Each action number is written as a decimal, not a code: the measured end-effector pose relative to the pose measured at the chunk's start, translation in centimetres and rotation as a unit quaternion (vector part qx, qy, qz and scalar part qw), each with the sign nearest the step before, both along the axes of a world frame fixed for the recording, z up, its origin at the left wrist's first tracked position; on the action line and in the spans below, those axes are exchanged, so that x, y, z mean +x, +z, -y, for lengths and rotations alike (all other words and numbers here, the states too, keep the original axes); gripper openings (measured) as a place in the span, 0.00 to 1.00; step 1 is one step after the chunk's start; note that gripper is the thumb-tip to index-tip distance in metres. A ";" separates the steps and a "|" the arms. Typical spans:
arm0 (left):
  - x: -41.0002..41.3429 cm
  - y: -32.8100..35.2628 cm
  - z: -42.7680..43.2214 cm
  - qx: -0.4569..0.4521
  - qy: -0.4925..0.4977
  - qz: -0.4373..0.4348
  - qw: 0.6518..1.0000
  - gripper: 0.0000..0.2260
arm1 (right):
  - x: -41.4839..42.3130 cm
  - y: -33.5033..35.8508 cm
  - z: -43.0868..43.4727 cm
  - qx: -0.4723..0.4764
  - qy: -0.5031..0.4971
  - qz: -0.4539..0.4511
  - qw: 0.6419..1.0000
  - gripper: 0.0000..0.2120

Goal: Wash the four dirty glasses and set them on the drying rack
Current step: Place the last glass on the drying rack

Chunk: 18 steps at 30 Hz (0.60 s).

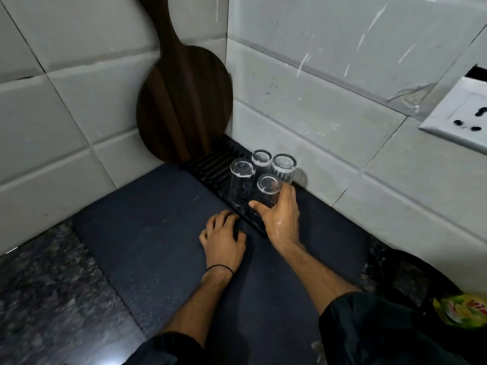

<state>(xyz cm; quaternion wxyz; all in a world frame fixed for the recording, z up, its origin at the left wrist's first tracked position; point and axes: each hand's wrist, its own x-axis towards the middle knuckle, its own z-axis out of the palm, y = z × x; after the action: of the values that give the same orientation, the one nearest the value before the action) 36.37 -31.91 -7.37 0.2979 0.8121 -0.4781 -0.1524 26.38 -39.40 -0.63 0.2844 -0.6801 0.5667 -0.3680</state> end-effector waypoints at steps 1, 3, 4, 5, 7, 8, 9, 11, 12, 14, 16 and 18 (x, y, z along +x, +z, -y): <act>-0.1 -0.2 0.0 -0.003 0.001 0.000 1.000 0.19 | 0.0 -0.1 0.0 -0.003 0.003 -0.006 1.000 0.32; -0.1 -0.4 0.0 -0.009 0.005 0.001 1.000 0.19 | -0.2 -0.4 0.0 -0.003 0.006 -0.014 1.000 0.31; -0.1 -0.4 0.0 -0.009 0.007 0.001 1.000 0.19 | -0.3 -0.6 -0.1 -0.004 0.004 -0.017 1.000 0.32; -0.1 -0.5 -0.1 -0.008 0.007 0.001 1.000 0.19 | -0.3 -0.8 -0.3 -0.005 0.002 -0.020 1.000 0.32; -0.1 -0.5 -0.1 -0.002 0.006 0.001 1.000 0.20 | -0.3 -1.1 -0.4 -0.003 0.004 -0.016 1.000 0.33; -0.1 -0.4 -0.2 0.001 0.004 0.001 1.000 0.20 | -0.4 -1.2 -0.5 0.000 0.005 -0.011 1.000 0.33; -0.1 -0.4 -0.3 0.003 0.003 0.001 1.000 0.20 | -0.4 -1.2 -0.5 0.003 0.006 -0.007 1.000 0.33; -0.2 -0.3 -0.4 0.005 -0.001 0.000 1.000 0.20 | -0.6 -1.3 -0.4 0.008 0.009 -0.009 1.000 0.32; -0.3 -0.2 -0.4 0.008 -0.001 -0.003 1.000 0.21 | -0.7 -1.2 -0.4 0.010 0.010 -0.011 1.000 0.31; -0.4 0.1 -0.4 0.015 -0.002 -0.007 1.000 0.21 | -0.8 -1.1 -0.3 0.018 0.013 -0.012 1.000 0.30; -0.5 0.5 -0.5 0.027 -0.006 -0.010 1.000 0.22 | -1.0 -0.9 0.0 0.025 0.015 -0.010 1.000 0.29; -0.5 0.8 -0.4 0.039 -0.013 -0.013 0.999 0.23 | -1.3 -0.9 0.2 0.031 0.017 -0.002 0.999 0.28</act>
<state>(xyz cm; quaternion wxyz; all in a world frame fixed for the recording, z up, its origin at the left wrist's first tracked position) 35.86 -31.51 -6.59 0.2700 0.8147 -0.4786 -0.1854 25.12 -39.63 -1.55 0.3105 -0.6813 0.5670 -0.3435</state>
